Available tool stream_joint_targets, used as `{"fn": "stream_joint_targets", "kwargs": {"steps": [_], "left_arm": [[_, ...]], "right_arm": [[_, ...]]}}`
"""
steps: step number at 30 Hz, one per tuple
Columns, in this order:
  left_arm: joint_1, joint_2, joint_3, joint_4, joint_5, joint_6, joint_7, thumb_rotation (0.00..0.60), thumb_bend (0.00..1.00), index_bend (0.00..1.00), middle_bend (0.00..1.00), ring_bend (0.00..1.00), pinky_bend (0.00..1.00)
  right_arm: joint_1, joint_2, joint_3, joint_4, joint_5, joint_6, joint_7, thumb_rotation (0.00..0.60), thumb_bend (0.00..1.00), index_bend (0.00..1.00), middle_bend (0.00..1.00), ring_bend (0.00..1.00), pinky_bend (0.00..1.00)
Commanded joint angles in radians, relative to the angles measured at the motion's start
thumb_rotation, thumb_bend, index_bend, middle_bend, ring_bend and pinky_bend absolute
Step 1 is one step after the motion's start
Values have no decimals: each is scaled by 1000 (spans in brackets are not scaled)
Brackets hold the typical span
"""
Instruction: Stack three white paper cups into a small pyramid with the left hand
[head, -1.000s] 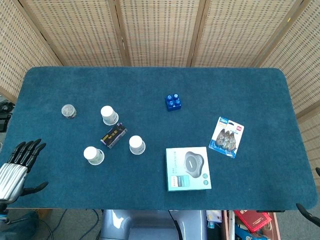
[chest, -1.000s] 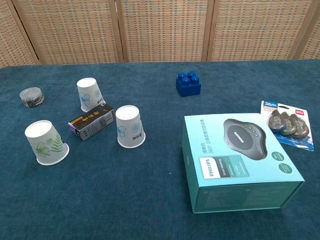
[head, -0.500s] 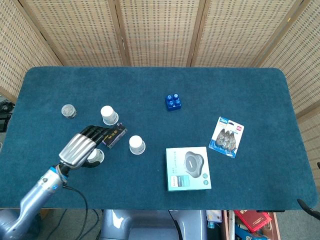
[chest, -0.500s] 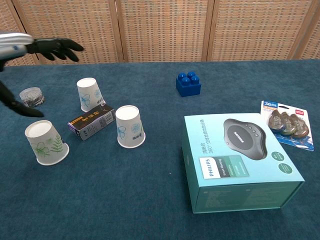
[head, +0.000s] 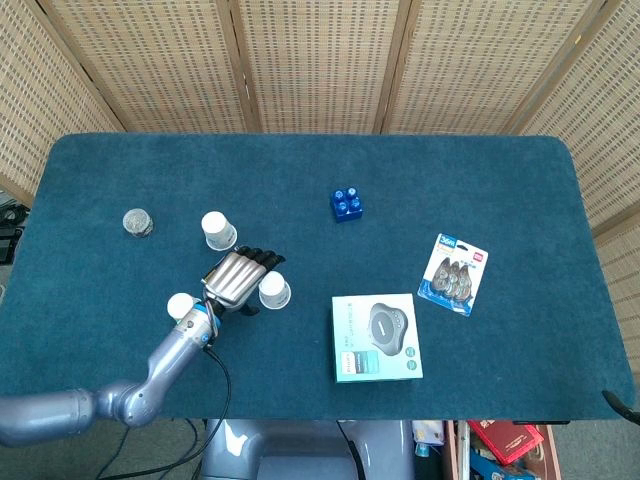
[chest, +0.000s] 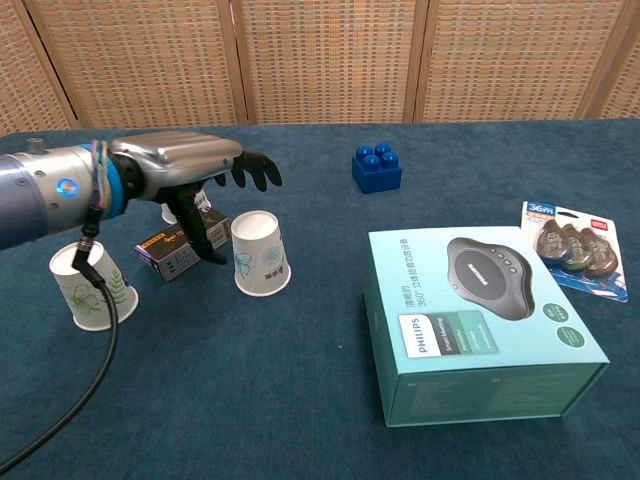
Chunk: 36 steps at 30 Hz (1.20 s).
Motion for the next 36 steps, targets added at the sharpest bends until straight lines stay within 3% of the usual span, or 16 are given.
{"fn": "stream_joint_targets", "kwargs": {"steps": [1,11,19,26,31,36], "left_arm": [[-51,-63,1,48,-69,35,46,600,116,201,257,242,234],[-98,-138,31,95,-105,98,106,600,144,419,465,414,324],[-111,-173,32,95,-147,182,162,600,145,467,518,461,351],[-93,-104,31,-22,-125,217,128,600,146,468,518,464,353],[-42,-12,67,-155,-98,230,68,600,146,468,518,464,353],[24,41,124,-176,-19,249,-32,600,145,471,518,463,353]], "right_arm": [[2,5,3,3,3,-2,13,600,0,0,0,0,0],[-3,13,7,17,19,-4,58,600,0,0,0,0,0],[-5,16,8,20,19,-1,71,600,0,0,0,0,0],[-4,17,9,20,18,-2,71,600,0,0,0,0,0],[-3,19,8,16,17,-5,71,600,0,0,0,0,0],[-6,17,1,12,-3,5,61,600,0,0,0,0,0]]}}
